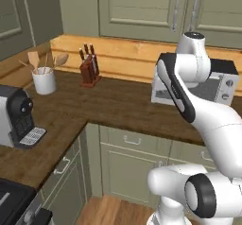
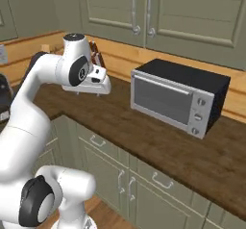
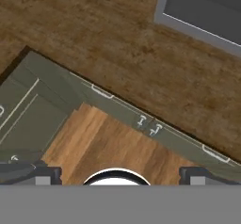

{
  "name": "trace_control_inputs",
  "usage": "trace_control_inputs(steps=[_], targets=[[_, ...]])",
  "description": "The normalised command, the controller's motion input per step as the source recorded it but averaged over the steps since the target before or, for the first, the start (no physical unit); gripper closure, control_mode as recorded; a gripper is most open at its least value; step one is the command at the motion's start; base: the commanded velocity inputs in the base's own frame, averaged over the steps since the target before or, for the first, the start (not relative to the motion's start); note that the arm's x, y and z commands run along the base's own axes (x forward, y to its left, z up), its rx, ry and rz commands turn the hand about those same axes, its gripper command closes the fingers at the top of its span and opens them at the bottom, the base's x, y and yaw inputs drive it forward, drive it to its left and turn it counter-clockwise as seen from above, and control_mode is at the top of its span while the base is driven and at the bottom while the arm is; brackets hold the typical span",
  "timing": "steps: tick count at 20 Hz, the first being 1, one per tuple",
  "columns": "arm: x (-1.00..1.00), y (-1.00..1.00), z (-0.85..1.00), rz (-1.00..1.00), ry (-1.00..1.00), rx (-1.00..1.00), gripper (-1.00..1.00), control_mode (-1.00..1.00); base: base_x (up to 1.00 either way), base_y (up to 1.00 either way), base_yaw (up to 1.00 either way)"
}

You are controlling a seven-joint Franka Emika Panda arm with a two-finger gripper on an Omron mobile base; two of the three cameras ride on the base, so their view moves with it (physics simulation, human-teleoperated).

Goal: Take a straw from the drawer in front and place it inside the glass cup on the dining counter.

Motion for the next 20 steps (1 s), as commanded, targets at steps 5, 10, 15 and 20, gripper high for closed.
trace_control_inputs(steps=[5,10,15,20], targets=[[0.0,0.0,0.0,0.0,0.0,0.0,-1.0,1.0,-0.07,-0.73,0.71],[0.0,0.0,0.0,0.0,0.0,0.0,-1.0,1.0,-0.08,-0.89,0.55],[0.0,0.0,0.0,0.0,0.0,0.0,-1.0,1.0,-0.25,-0.81,0.43],[0.0,0.0,0.0,0.0,0.0,0.0,-1.0,1.0,-0.51,-0.6,0.39]])
